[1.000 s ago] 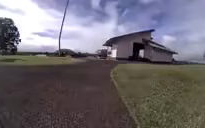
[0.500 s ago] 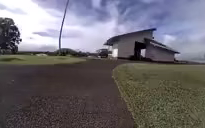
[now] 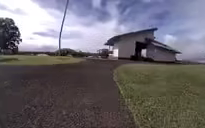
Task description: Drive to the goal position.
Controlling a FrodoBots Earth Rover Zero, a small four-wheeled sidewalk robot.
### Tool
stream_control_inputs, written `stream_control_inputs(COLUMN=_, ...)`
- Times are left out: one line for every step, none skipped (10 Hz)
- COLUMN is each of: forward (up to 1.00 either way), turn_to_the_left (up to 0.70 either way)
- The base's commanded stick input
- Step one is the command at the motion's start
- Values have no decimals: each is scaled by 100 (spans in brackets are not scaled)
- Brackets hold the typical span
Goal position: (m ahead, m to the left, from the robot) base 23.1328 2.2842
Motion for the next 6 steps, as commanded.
stream_control_inputs(forward=50, turn_to_the_left=0)
stream_control_inputs(forward=50, turn_to_the_left=0)
stream_control_inputs(forward=50, turn_to_the_left=0)
stream_control_inputs(forward=50, turn_to_the_left=0)
stream_control_inputs(forward=50, turn_to_the_left=0)
stream_control_inputs(forward=50, turn_to_the_left=0)
